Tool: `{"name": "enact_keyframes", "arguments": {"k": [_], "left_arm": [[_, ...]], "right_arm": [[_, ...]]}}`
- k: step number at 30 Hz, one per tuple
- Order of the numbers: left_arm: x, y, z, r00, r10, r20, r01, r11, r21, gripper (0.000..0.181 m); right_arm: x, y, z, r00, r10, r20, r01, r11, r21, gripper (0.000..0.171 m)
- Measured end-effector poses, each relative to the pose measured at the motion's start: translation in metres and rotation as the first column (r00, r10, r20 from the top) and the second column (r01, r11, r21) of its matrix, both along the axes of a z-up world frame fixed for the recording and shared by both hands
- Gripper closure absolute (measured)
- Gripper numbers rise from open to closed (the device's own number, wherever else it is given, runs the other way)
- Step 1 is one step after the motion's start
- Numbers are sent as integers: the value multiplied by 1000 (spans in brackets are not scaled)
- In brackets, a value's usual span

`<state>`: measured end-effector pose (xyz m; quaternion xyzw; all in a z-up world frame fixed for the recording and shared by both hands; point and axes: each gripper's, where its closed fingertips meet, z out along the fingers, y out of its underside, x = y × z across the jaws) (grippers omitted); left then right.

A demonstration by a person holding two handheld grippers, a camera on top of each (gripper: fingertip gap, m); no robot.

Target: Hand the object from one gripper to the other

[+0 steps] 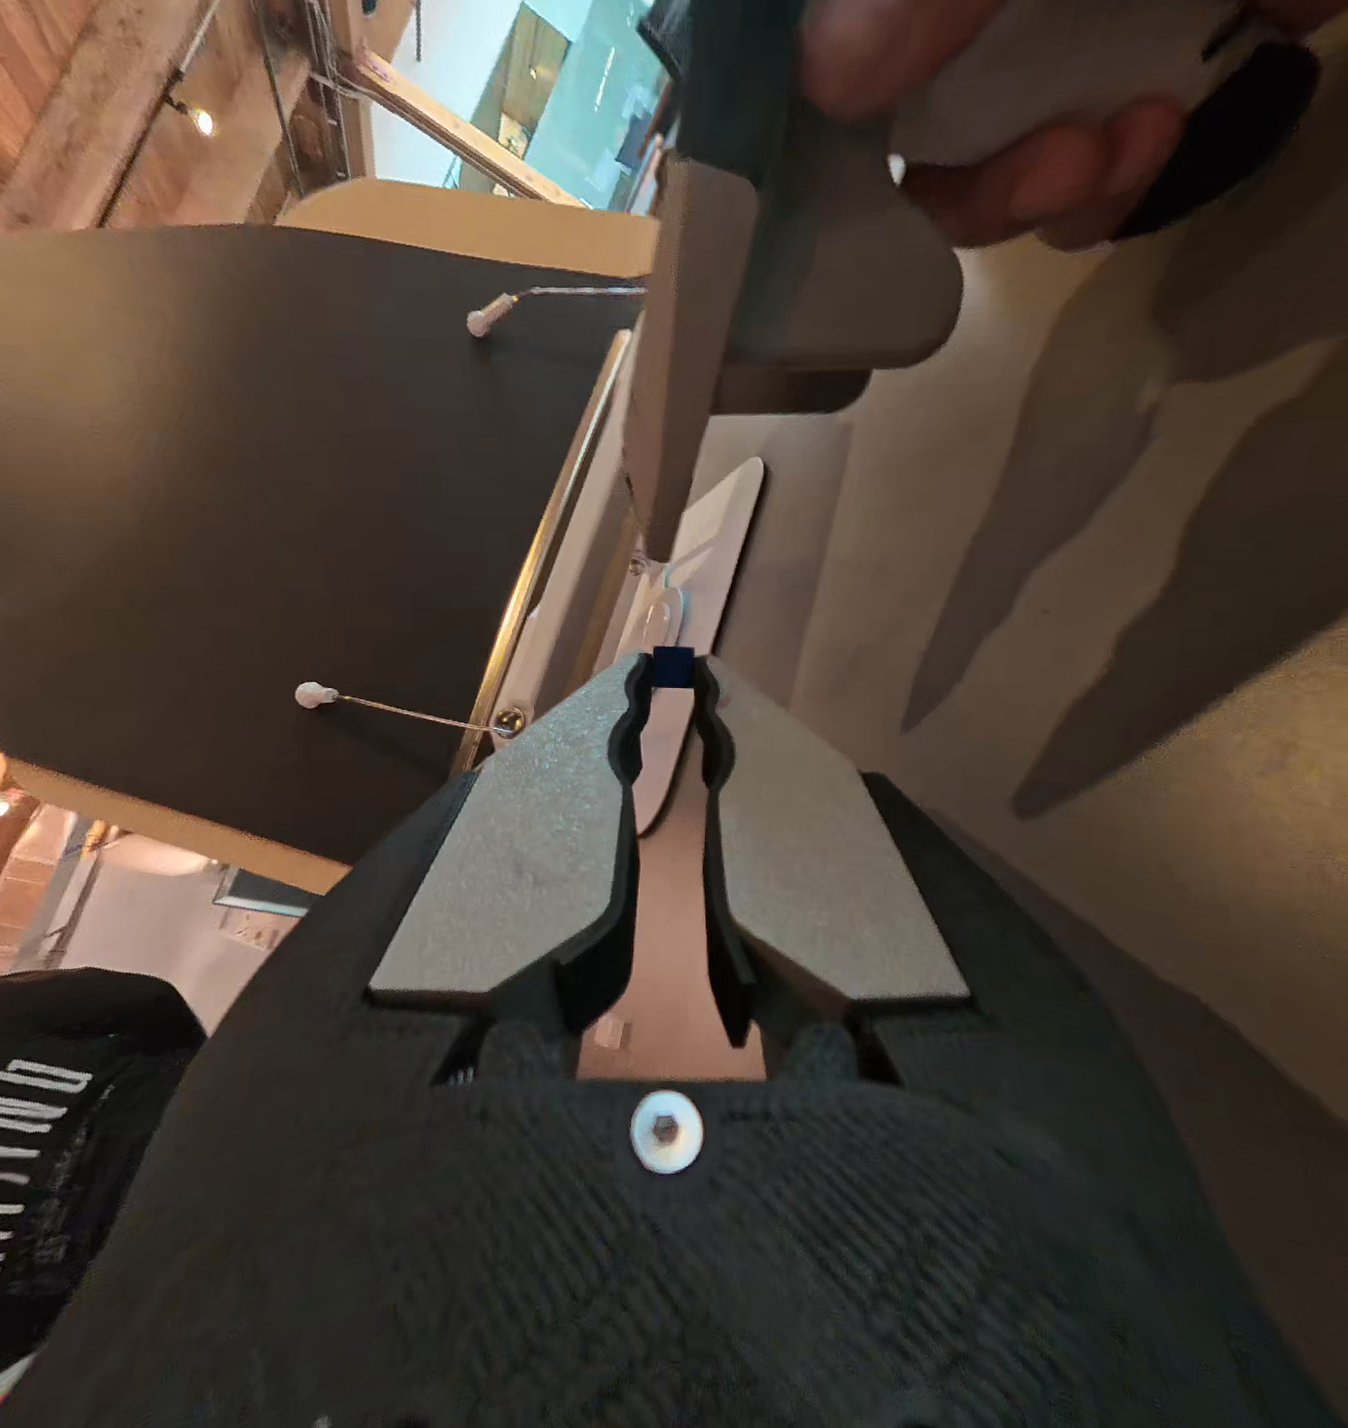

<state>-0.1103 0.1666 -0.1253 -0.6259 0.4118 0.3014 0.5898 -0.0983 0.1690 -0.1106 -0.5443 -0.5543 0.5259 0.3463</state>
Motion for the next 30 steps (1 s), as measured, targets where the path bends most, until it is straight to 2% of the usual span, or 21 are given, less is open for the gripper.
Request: {"name": "enact_keyframes", "arguments": {"k": [3, 12, 17, 22, 25, 27, 30], "left_arm": [[4, -5, 7, 998, -22, 52, 21, 1000, 15, 173], [8, -13, 10, 998, -35, 45, 34, 999, 33, 173], [19, -20, 15, 995, -93, 23, 91, 994, 64, 173], [21, -21, 13, 994, -98, 43, 96, 994, 52, 173], [18, -18, 10, 987, -87, 134, 86, 996, 14, 173], [16, -17, 5, 961, -95, 259, 110, 993, -42, 170], [12, -17, 0, 900, -93, 426, 161, 979, -126, 173]], "right_arm": [[1, -4, 1, 1000, 29, -7, -30, 999, -35, 141], [-9, -26, -3, 998, 62, 17, -61, 996, -67, 147], [-7, -37, -2, 992, 124, -1, -124, 987, -101, 162], [-6, -38, -3, 991, 130, 18, -128, 986, -106, 164], [-5, -27, -6, 997, 68, 47, -68, 998, -8, 165], [-2, -13, -8, 998, -11, 66, 3, 993, 116, 166], [6, 10, -9, 985, -154, 81, 109, 909, 402, 166]]}}
